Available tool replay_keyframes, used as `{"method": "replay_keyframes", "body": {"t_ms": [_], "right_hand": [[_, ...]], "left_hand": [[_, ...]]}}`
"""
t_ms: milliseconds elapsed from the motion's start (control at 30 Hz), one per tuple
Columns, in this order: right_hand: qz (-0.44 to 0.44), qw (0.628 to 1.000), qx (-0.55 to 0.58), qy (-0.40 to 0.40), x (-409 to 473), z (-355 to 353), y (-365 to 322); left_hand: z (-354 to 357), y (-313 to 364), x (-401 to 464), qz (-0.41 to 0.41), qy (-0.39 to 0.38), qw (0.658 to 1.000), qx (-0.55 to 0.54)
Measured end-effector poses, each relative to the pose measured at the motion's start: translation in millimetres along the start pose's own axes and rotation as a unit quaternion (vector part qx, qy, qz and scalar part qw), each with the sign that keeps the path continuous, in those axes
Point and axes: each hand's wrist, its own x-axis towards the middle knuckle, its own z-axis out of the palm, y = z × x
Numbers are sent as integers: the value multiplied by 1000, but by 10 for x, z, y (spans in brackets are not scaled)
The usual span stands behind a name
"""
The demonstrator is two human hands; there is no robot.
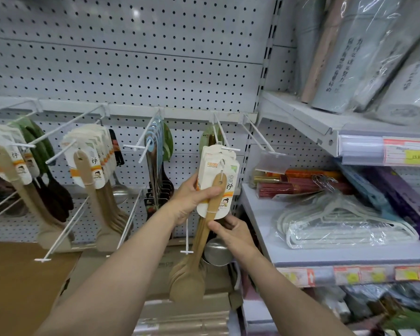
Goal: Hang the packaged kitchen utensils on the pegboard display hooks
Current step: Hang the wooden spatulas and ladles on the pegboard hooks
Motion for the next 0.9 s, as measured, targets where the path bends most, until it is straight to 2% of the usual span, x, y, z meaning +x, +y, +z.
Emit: {"method": "replay_keyframes", "body": {"t_ms": [600,900], "right_hand": [[-16,1000,14,9,-241,27,43],[-21,999,-27,6,-246,-6,21]], "left_hand": [[96,-3,-189,-9,6,999,-31],[106,-20,-173,-19,11,998,-55]]}}
